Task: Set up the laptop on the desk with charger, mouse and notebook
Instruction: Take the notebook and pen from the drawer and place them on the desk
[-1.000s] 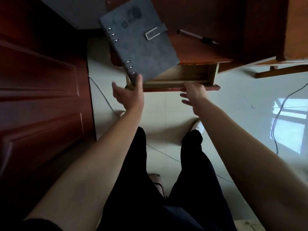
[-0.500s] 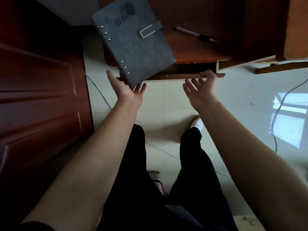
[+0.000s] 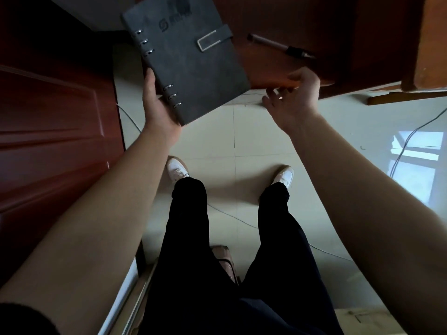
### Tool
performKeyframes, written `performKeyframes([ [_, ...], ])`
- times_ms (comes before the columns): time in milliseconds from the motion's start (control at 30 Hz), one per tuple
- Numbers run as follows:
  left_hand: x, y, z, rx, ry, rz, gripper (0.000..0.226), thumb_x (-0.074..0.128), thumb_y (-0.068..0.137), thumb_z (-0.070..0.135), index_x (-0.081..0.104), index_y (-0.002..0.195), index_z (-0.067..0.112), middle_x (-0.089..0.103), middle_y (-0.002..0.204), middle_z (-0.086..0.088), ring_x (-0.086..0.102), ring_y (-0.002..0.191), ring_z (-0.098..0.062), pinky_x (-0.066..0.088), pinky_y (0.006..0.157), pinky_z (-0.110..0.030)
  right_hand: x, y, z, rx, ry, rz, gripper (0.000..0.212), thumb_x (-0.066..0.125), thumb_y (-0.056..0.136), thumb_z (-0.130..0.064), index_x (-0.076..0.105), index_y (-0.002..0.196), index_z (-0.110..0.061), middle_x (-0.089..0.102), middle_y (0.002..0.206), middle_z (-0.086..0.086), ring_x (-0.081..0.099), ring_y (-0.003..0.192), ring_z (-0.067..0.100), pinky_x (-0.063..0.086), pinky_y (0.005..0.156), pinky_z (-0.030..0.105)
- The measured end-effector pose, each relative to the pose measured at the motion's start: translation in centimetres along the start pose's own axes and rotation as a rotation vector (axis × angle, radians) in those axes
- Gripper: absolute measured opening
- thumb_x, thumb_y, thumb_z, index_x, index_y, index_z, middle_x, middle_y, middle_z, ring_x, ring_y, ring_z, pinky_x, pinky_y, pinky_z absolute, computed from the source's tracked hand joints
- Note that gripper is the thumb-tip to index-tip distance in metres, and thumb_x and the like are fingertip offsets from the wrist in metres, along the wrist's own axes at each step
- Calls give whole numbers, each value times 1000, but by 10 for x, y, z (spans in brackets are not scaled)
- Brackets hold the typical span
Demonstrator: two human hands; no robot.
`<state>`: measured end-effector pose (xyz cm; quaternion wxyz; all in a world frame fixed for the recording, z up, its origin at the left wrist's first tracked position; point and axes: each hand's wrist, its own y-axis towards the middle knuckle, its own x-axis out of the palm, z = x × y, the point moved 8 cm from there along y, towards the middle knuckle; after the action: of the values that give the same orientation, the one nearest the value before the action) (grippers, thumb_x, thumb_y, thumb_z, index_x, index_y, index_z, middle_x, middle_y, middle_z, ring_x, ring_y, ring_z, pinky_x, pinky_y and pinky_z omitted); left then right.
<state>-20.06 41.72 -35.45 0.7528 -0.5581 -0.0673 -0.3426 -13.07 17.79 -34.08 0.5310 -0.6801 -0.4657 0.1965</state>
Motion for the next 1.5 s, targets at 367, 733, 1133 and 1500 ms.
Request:
performKeyframes([
  [367, -23, -5, 11, 42, 493, 424, 63, 87, 66, 52, 66, 112, 16, 73, 109, -2, 72, 98, -20, 60, 88, -42, 3, -33, -47, -670, -1163, 570, 63, 57, 80, -31, 41, 139, -16, 30, 148, 11, 33, 134, 33, 26, 108, 40],
  [733, -51, -14, -6, 125, 528, 357, 39, 78, 83, 35, 62, 111, 14, 70, 119, -11, 69, 109, -26, 58, 92, -46, 49, -1, -73, -872, -1828, 334, 29, 55, 98, -36, 57, 125, -27, 45, 139, 11, 38, 132, 33, 29, 107, 49],
  [1133, -38, -10, 13, 78, 449, 310, 42, 68, 95, 23, 57, 130, 3, 72, 108, -10, 73, 80, -22, 60, 73, -38, 47, 2, -47, -589, -1273, 97, 26, 47, 102, -26, 56, 124, -14, 61, 110, -1, 55, 96, 15, 46, 80, 30],
  [1500, 18, -81, 12, 158, 778, -6, 26, 71, 91, 11, 64, 113, 23, 76, 102, 7, 72, 90, -11, 57, 72, -26, -1, -56, -20, 24, -615, -154, 25, 51, 103, -42, 67, 105, -22, 44, 75, 1, 57, 59, 15, 58, 73, 44],
])
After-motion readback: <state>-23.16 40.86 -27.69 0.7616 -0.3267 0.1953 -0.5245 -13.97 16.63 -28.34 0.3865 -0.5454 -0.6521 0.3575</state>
